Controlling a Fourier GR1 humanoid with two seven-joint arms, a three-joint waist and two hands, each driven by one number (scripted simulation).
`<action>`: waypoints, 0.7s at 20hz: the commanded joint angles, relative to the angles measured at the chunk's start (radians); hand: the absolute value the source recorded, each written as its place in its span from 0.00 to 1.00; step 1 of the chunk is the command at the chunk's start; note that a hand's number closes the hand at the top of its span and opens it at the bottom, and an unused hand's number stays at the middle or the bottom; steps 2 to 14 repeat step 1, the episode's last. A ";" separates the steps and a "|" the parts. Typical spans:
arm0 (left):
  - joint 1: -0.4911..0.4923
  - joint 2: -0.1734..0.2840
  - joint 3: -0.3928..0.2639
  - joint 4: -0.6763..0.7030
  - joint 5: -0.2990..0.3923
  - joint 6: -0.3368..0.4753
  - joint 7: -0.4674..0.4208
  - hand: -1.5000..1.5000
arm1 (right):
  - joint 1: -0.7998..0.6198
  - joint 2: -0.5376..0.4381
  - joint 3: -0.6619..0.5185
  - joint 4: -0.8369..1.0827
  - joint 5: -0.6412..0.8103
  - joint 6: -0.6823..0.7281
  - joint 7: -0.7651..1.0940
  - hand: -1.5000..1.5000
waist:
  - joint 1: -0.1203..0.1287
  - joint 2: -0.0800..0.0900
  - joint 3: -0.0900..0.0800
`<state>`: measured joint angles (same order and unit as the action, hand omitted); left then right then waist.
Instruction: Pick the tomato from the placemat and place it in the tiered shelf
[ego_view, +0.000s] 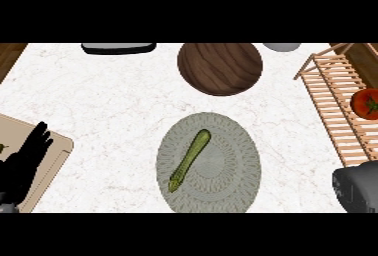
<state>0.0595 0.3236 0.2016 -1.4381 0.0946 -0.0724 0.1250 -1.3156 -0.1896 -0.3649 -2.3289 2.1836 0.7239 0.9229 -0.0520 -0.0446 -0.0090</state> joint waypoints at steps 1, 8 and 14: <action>0.027 0.002 0.016 0.023 -0.008 0.009 -0.021 0.50 | -0.097 -0.002 0.107 -0.070 0.160 0.223 0.085 0.00 | -0.023 -0.011 -0.004; 0.027 0.002 0.016 0.023 -0.008 0.009 -0.021 0.50 | -0.097 -0.002 0.107 -0.070 0.160 0.223 0.085 0.00 | -0.023 -0.011 -0.004; 0.027 0.002 0.016 0.023 -0.008 0.009 -0.021 0.50 | -0.097 -0.002 0.107 -0.070 0.160 0.223 0.085 0.00 | -0.023 -0.011 -0.004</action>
